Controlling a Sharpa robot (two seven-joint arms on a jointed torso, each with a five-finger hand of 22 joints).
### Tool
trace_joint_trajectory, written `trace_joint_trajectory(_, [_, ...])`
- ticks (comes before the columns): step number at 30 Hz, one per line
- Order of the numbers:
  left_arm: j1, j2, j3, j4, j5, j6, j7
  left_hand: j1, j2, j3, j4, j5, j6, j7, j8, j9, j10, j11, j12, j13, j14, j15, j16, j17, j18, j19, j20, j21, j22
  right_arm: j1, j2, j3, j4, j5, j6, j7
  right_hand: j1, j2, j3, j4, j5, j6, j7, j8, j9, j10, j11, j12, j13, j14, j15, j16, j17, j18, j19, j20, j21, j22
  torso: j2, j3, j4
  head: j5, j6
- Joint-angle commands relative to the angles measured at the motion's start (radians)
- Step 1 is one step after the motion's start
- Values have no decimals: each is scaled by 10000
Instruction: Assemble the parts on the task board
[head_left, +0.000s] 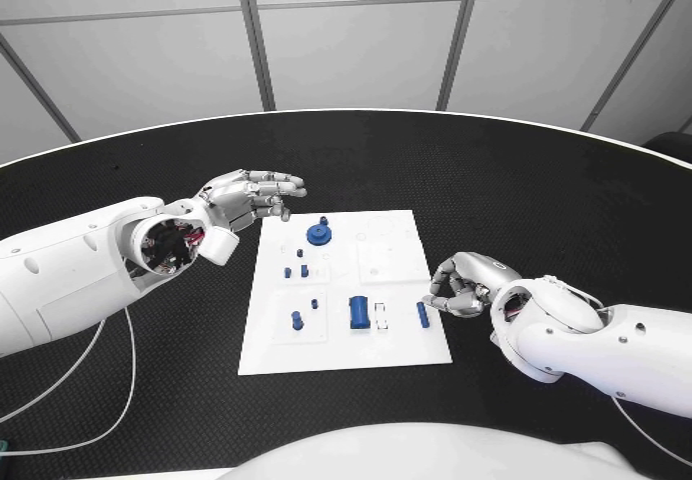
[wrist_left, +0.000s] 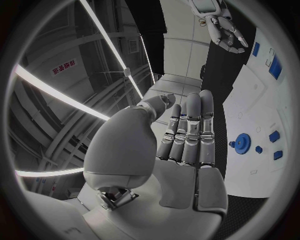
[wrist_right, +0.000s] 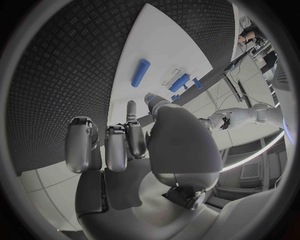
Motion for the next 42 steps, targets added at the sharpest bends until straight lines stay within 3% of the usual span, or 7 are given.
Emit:
trace_joint_trajectory(1, [0, -2, 0, -1, 0, -1, 0, -1, 59, -1, 72, 42, -43, 2, 41, 14, -65, 21, 23, -10, -57, 2, -55, -9, 165, -71, 22, -9, -10, -10, 84, -15, -77, -1, 74, -45, -198, -3, -59, 39, 19, 12, 45, -65, -17, 219, 50, 1, 1672, 953, 57, 59, 2199, -76, 833, 73, 17, 2187, 11, -2, -6, 6, -23])
trace_joint_trajectory(27, [0, -30, 0, 11, -1, -30, 25, -7, 59, -5, 91, 41, -47, 1, 49, 15, -69, 21, 30, -14, -59, 5, -52, -12, 164, -68, 25, -20, -19, -278, 465, -53, -430, -2, 691, -301, -450, -48, -237, 14, 11, 217, -13, -38, 42, 199, 14, -24, 1662, 947, 42, 48, 2179, -67, 829, 92, -11, 2186, 5, -15, -7, 32, -81])
trace_joint_trajectory(42, [0, -60, 0, 37, -1, -34, 24, -7, 59, -5, 91, 41, -47, 1, 49, 15, -69, 21, 30, -14, -59, 5, -52, -12, 164, -68, 25, -20, -19, -368, 672, -63, -626, -2, 1018, -329, 294, -107, 21, -255, 152, 273, -94, -20, 196, 193, -67, -22, 1670, 949, -33, 53, 2192, -69, 832, 37, 4, 2198, 7, -20, -6, 44, -106])
